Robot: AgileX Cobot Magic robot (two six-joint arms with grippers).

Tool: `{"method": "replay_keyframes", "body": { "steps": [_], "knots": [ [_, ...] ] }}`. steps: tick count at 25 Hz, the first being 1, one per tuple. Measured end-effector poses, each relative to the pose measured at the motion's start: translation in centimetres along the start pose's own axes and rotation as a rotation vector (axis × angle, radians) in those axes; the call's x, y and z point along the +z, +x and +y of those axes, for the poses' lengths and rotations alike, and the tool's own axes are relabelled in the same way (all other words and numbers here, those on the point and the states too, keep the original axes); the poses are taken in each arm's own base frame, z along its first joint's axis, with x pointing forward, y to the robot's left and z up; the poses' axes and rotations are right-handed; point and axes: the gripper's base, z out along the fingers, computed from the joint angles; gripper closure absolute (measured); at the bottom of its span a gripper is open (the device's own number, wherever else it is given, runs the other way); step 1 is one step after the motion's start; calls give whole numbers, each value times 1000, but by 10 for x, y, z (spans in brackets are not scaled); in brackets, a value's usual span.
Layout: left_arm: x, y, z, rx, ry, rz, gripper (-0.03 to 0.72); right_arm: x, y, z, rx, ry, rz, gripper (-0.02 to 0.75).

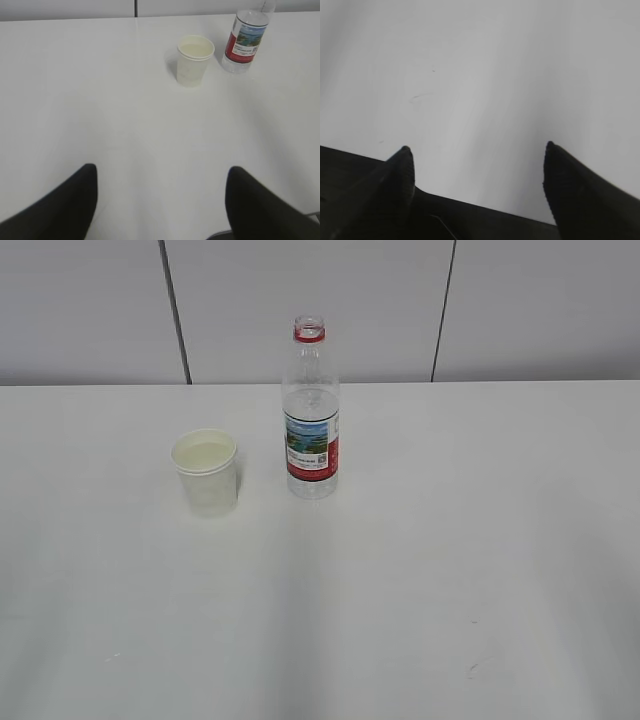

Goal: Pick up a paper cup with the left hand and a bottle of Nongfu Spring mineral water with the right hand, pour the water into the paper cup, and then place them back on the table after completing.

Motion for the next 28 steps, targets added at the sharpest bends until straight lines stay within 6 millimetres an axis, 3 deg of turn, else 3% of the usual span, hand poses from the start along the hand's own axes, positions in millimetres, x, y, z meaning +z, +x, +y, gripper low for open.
{"method": "replay_keyframes", "body": {
  "steps": [20, 28],
  "knots": [
    [0, 0, 0, 0, 0, 0, 198, -42, 47, 15, -24, 130, -326, 147],
    [0, 0, 0, 0, 1, 0, 198, -38, 58, 7, 71, 209, -261, 148]
  ]
}}
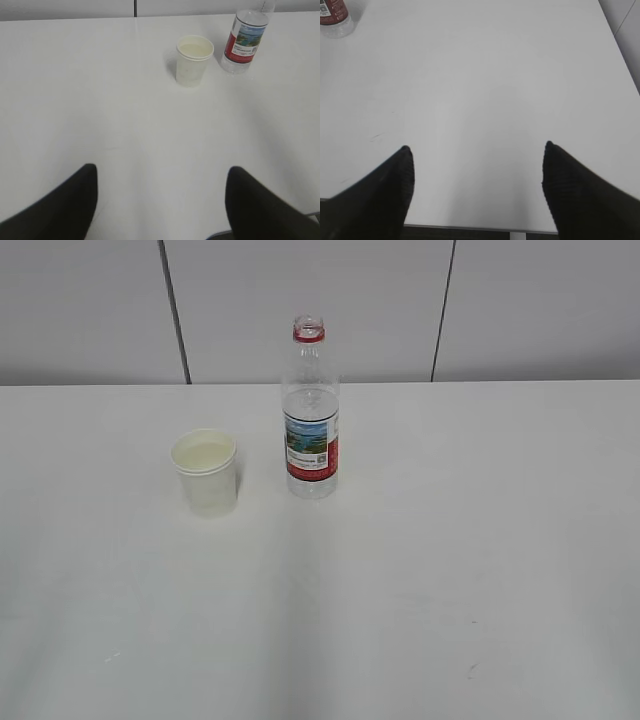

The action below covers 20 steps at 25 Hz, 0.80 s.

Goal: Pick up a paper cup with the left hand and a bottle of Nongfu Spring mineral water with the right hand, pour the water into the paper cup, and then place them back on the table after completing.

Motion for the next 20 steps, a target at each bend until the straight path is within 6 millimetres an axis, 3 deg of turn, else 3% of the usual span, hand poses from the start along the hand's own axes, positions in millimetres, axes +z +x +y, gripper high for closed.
{"method": "replay_keyframes", "body": {
  "steps": [20],
  "knots": [
    [0, 0, 0, 0, 0, 0, 198, 0, 1, 0, -5, -59, -3, 150]
  ]
}}
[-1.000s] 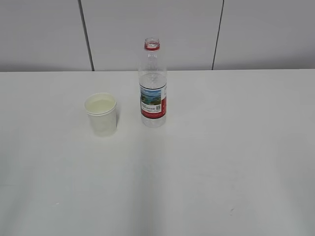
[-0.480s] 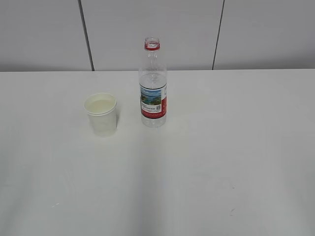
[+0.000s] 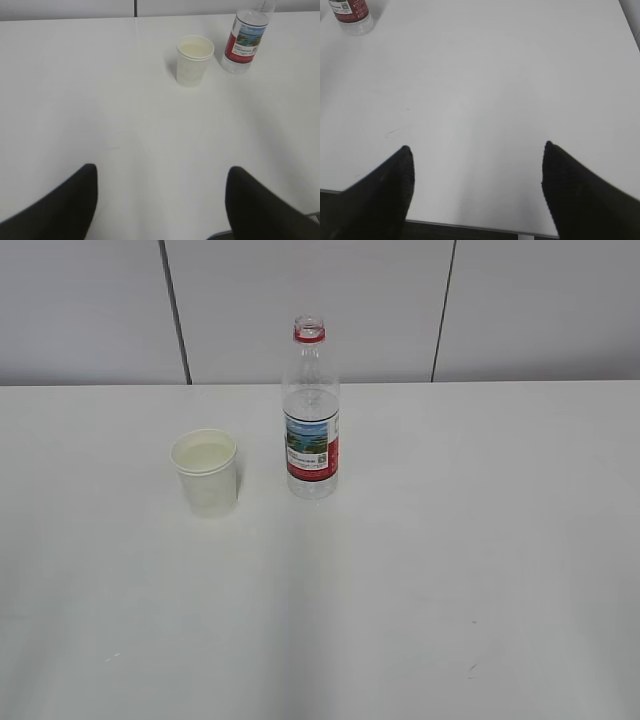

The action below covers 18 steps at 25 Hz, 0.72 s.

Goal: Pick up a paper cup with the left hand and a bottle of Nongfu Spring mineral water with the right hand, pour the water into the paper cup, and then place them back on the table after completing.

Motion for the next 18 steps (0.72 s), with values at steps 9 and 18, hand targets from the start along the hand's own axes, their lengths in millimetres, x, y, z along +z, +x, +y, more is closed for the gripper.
{"method": "replay_keyframes", "body": {
  "steps": [9, 18],
  "knots": [
    [0, 0, 3, -34, -36, 3, 198, 0, 0, 0, 1, 0, 0, 150],
    [0, 0, 3, -35, -37, 3, 198, 0, 0, 0, 2, 0, 0, 150]
  ]
}}
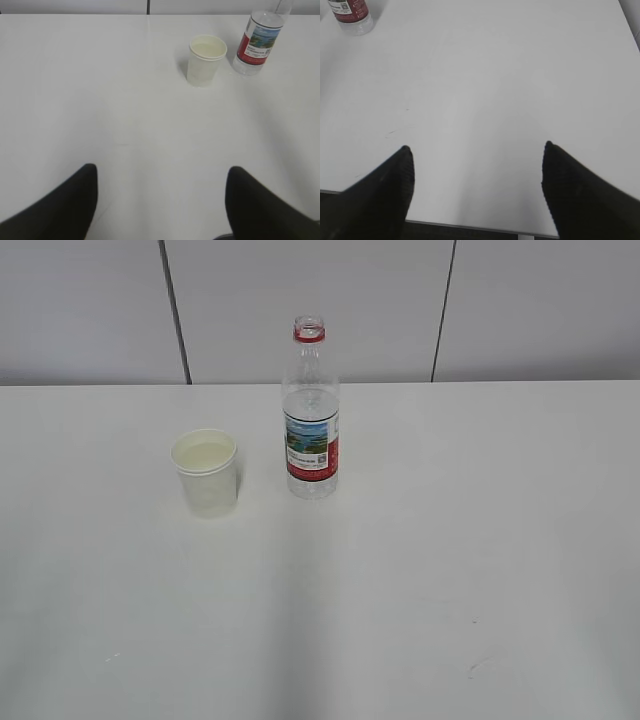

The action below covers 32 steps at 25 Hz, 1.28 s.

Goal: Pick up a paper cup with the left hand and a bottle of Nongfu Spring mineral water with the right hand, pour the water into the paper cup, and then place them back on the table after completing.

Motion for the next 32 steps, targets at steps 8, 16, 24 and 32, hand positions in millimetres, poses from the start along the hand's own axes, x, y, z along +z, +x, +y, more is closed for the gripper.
{"method": "replay_keyframes", "body": {
  "steps": [8, 16, 24, 32],
  "knots": [
    [0, 0, 0, 1, -1, 0, 198, 0, 0, 0, 0, 0, 0, 151],
    [0, 0, 0, 1, -1, 0, 198, 0, 0, 0, 0, 0, 0, 151],
    [0, 0, 0, -1, -1, 0, 198, 0, 0, 0, 0, 0, 0, 151],
    [0, 0, 0, -1, -1, 0, 198, 0, 0, 0, 0, 0, 0, 151]
  ]
}}
